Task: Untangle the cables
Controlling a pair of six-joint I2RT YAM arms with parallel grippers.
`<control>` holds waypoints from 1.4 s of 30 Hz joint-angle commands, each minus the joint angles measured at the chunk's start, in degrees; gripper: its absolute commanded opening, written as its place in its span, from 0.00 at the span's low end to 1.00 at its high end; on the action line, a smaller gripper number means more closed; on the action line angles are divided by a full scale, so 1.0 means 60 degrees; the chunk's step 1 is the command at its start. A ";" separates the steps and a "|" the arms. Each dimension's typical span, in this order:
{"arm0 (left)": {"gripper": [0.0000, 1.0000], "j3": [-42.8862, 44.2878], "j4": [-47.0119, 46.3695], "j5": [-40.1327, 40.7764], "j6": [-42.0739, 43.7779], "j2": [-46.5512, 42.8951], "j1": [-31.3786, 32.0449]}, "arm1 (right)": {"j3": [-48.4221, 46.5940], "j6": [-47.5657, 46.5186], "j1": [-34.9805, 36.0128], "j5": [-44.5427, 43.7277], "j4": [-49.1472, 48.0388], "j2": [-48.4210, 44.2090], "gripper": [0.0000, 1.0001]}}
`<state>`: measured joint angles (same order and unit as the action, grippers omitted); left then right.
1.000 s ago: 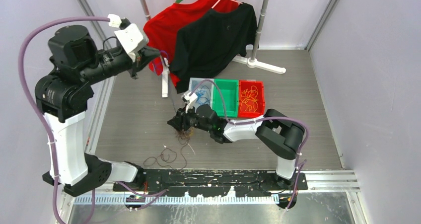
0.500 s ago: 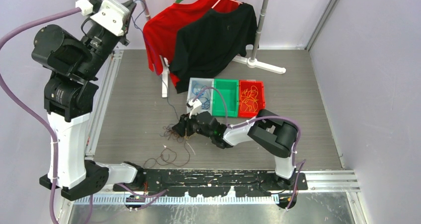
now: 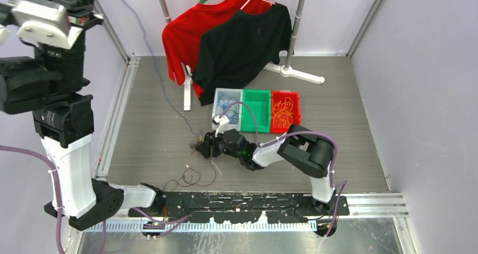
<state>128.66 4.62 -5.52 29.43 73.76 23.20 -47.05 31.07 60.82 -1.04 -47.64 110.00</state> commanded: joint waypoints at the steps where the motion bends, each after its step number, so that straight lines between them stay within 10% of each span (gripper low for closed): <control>1: 0.00 0.0676 -0.1805 0.0275 0.0379 0.0303 0.0011 | 0.0118 0.0140 0.0096 -0.0180 -0.0683 -0.0125 0.56; 8: 0.00 0.1847 -0.2495 0.0434 0.0582 0.0939 0.0015 | 0.0357 0.0189 0.0102 -0.0193 -0.0729 -0.0228 0.58; 17: 0.00 0.0157 -0.1651 -0.0190 0.0032 0.0012 0.0008 | 0.0708 -0.0256 0.0118 0.0456 -0.0586 -0.1572 0.67; 29: 0.00 -0.3102 -0.0017 -0.1954 -0.0536 -0.2064 0.0029 | -0.0712 -0.2483 0.0110 0.1471 0.3645 -0.5463 0.84; 42: 0.00 -0.4165 0.1017 -0.2947 -0.2631 -0.1818 0.0023 | -0.2454 -0.3150 -0.0130 0.0368 0.4164 -0.5103 0.80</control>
<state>104.86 9.08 -21.45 19.25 60.95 23.20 -59.00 13.85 60.55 4.47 -21.93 78.74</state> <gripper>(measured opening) 0.009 0.802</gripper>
